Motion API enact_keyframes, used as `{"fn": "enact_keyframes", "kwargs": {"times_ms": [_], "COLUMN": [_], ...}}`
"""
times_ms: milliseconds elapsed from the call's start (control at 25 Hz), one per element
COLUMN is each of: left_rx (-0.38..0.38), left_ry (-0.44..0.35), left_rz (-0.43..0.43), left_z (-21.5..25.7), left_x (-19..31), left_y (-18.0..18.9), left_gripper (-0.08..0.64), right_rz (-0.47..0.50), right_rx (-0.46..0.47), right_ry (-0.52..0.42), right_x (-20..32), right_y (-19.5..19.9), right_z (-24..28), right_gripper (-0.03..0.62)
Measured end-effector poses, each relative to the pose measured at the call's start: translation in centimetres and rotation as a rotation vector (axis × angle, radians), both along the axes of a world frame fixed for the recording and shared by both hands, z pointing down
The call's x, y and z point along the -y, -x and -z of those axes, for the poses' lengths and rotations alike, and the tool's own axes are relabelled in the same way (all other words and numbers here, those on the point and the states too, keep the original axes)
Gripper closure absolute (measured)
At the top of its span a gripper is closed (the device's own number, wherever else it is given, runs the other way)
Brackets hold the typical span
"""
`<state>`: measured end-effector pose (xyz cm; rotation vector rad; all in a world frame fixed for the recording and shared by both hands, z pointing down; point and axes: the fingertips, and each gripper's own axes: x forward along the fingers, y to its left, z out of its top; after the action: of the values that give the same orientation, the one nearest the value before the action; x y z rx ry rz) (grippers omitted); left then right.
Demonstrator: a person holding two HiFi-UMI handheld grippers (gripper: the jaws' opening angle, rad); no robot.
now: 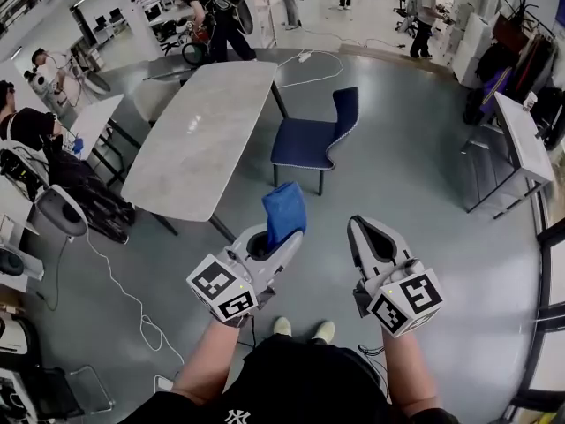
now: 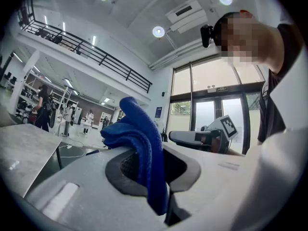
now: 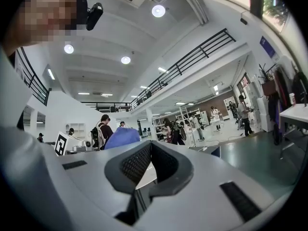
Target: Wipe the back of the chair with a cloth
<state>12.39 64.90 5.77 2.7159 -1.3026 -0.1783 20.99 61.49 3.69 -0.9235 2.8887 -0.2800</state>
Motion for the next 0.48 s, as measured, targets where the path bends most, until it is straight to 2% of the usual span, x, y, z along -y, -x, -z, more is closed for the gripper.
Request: {"fn": "enact_keyframes", "kwargs": {"times_ms": [240, 480], "left_rx": [-0.005, 0.001], "left_ry": [0.015, 0.023], "left_rz": [0.022, 0.025], "left_z": [-0.4, -0.4], "left_x": [0.7, 2.6], "left_y": [-0.5, 0.0], "left_gripper": [0.505, 0.506], "right_rz": [-0.002, -0.013], "right_rx": [0.025, 0.04], "right_ry": [0.014, 0.025], "right_x": [1.0, 3.0], "right_y": [-2.0, -2.2], "right_z": [-0.6, -0.5], "right_gripper": [0.578, 0.577]}}
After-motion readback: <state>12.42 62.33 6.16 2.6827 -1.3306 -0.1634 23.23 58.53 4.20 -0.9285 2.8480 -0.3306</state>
